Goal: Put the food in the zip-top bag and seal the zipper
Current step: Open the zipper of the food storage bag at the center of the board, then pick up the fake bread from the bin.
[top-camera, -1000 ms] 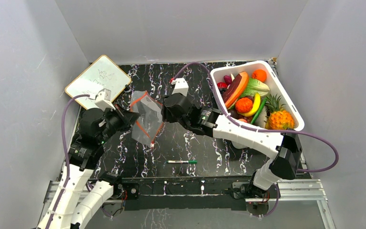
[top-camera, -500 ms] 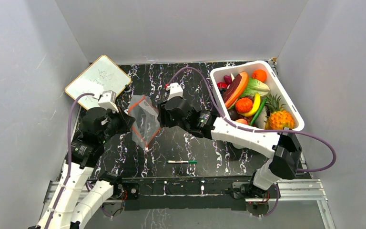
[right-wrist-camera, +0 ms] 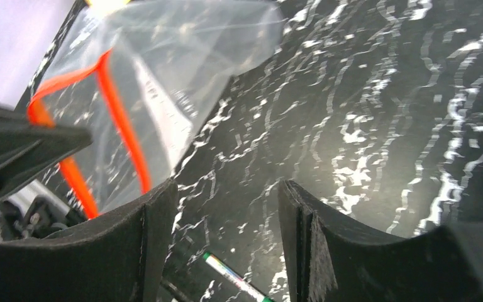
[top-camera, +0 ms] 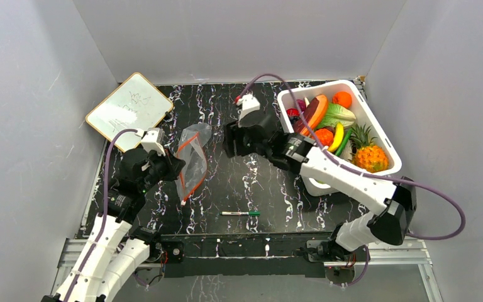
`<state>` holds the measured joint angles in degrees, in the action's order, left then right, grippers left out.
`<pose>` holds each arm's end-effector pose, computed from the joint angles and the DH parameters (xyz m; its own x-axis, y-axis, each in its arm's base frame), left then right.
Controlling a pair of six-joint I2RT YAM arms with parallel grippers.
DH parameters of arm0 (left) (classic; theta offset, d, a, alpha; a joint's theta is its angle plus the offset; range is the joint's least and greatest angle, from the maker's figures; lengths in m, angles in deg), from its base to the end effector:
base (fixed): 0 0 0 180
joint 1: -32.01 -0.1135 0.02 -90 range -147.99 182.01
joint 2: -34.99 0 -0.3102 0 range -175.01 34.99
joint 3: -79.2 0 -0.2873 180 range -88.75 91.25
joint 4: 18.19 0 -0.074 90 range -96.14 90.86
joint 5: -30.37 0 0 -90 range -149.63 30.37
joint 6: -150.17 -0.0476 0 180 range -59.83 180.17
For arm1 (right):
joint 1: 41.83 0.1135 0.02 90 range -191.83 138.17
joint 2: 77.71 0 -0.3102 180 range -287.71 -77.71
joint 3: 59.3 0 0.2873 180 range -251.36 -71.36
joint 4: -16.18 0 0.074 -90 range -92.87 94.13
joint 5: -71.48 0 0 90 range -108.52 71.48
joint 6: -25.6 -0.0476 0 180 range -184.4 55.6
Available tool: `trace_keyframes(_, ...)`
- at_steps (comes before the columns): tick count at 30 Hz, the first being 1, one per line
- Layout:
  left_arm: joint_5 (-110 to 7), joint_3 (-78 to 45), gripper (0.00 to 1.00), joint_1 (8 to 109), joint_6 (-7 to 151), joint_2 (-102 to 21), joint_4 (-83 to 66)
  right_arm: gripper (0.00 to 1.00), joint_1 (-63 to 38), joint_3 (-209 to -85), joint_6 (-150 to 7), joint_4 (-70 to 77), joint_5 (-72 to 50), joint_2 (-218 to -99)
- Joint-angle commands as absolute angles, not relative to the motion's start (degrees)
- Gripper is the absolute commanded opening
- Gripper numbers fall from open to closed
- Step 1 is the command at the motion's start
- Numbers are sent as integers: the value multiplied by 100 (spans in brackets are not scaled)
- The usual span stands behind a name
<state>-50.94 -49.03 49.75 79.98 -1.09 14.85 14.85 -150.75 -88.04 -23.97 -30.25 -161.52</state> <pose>0.1516 -0.0560 0.3378 -0.4158 -0.2187 -0.8827 0.3163 0.8753 -0.3659 0.2130 0.3064 0.3953 -0.5608 -0.1383 -0.8163 -0.5449 0.8040 0.2381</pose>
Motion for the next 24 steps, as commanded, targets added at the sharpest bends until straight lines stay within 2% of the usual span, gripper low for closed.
trace_keyframes(1,-4935,-4871,0,4952,7836,-45,1399,57,581,-15149,-8875,-2459,-3385,-15643)
trace_keyframes(4,-4917,-4890,0,4956,7836,51,1425,57,-142,-14971,-9110,-2647,-4126,-15548)
trace_keyframes(8,-4893,-4915,0,4959,7818,88,1396,55,-910,-14569,-9103,-2375,-4358,-15475)
trace_keyframes(22,-4815,-4944,0,4954,7749,93,1331,55,-3319,-14131,-9636,-1285,-3056,-15759)
trace_keyframes(24,-4803,-4938,0,4951,7748,76,1320,59,-3646,-14176,-9841,-1207,-2604,-15945)
